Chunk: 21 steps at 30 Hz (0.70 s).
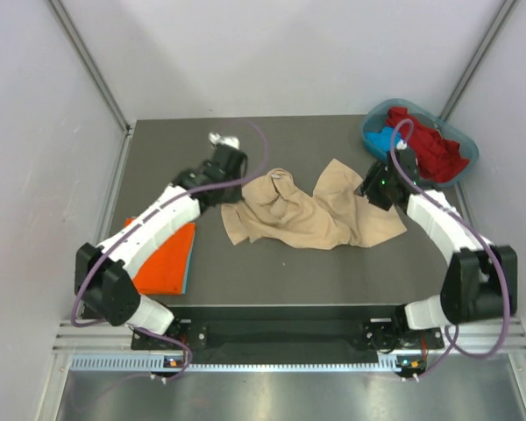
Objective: Fold and stack the t-shirts
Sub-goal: Flatten the tshirt out
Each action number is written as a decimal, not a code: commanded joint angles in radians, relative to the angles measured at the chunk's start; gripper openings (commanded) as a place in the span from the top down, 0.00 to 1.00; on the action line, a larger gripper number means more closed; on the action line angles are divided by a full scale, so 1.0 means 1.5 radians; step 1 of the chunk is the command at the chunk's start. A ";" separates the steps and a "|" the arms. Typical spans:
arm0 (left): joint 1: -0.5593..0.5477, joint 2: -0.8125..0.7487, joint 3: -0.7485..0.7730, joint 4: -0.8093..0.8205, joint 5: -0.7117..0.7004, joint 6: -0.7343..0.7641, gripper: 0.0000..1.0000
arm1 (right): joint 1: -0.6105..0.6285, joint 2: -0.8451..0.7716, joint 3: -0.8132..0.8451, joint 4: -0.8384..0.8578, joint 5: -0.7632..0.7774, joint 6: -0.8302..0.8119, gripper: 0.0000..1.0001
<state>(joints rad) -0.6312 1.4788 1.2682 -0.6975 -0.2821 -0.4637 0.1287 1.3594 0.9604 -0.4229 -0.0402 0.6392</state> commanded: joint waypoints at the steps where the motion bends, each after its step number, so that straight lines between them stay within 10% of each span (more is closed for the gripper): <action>1: 0.047 -0.025 0.100 -0.088 -0.062 -0.027 1.00 | -0.008 0.079 0.098 -0.014 0.045 -0.010 0.45; 21: 0.061 -0.109 0.202 -0.152 -0.104 -0.011 1.00 | -0.151 0.089 0.032 -0.134 0.160 0.015 0.45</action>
<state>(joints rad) -0.5438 1.3766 1.5169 -0.9215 -0.4442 -0.4915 -0.0845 1.5337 1.0256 -0.6437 0.1833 0.6930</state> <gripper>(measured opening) 0.010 0.550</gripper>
